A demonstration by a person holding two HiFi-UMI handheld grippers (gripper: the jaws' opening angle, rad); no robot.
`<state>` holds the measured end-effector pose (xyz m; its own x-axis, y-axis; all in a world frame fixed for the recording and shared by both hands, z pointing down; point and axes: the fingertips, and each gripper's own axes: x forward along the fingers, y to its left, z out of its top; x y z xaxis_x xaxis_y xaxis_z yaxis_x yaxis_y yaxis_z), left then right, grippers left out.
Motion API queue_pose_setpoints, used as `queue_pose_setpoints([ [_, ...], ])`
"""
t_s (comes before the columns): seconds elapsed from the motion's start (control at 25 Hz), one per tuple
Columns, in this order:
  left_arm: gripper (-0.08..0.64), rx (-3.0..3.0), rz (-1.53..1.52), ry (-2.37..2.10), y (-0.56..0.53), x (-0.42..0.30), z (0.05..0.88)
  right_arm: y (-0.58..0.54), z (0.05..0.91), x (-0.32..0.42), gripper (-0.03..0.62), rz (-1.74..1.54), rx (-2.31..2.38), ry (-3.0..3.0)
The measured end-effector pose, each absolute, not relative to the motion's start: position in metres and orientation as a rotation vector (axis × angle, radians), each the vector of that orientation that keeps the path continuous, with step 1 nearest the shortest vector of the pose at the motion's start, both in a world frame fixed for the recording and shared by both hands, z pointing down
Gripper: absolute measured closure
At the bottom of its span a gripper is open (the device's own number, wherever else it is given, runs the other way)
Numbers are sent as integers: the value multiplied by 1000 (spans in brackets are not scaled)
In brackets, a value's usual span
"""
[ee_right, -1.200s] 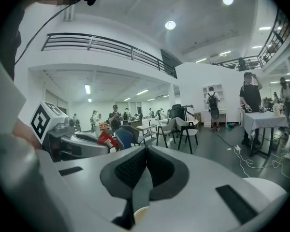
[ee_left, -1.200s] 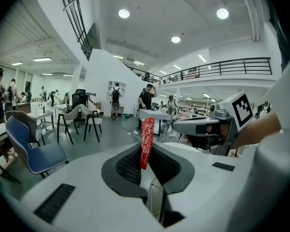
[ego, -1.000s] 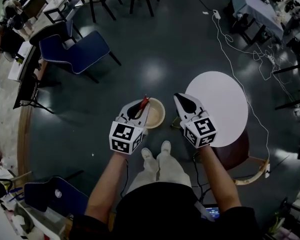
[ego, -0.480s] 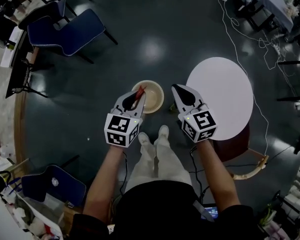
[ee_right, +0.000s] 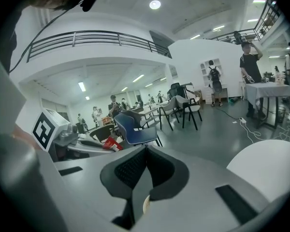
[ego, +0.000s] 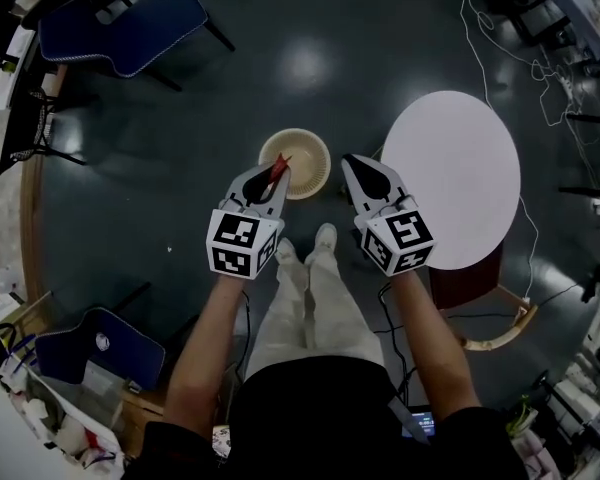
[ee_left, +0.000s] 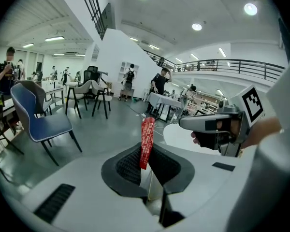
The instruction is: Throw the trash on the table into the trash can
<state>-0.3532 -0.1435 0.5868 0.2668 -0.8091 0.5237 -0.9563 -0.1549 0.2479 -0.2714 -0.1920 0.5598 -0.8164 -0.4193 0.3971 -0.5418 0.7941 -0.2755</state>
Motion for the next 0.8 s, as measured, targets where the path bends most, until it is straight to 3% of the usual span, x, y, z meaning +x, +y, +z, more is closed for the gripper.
queue_pose_setpoints([
  [0.8, 517, 1914, 452, -1489, -150, -356, 716, -192, 679, -280, 574, 709, 749, -2560],
])
